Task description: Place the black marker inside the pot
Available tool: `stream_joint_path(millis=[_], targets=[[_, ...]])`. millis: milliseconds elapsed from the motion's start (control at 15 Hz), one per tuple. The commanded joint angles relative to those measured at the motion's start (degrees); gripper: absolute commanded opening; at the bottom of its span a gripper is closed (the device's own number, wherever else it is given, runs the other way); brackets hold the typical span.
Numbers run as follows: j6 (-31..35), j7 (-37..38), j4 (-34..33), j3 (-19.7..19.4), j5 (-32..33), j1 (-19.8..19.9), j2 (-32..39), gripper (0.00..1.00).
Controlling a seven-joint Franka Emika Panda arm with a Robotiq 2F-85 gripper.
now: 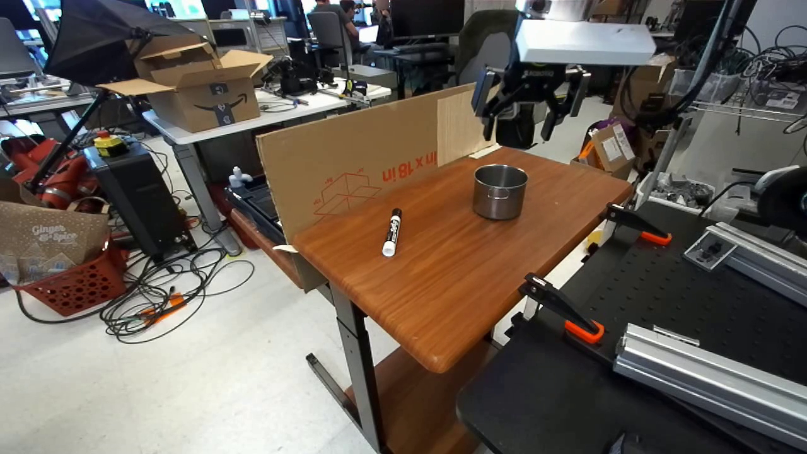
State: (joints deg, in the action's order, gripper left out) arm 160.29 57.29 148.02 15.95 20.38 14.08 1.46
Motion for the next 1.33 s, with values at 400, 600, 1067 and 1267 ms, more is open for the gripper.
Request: stream_joint_path(millis=[400, 600, 1067, 1267], targets=[[1.25, 10.54, -18.45, -0.27, 1.60, -6.40, 20.02, 1.00], [1.43, 5.02, -23.49, -8.94, -8.14, -17.32, 24.43, 1.00], [0.19, -0.06, -32.32, -11.78, -18.71, -25.20, 33.52, 1.00], [-0.12, -2.08, -34.21, -11.94, -21.28, -25.85, 35.71, 1.00]])
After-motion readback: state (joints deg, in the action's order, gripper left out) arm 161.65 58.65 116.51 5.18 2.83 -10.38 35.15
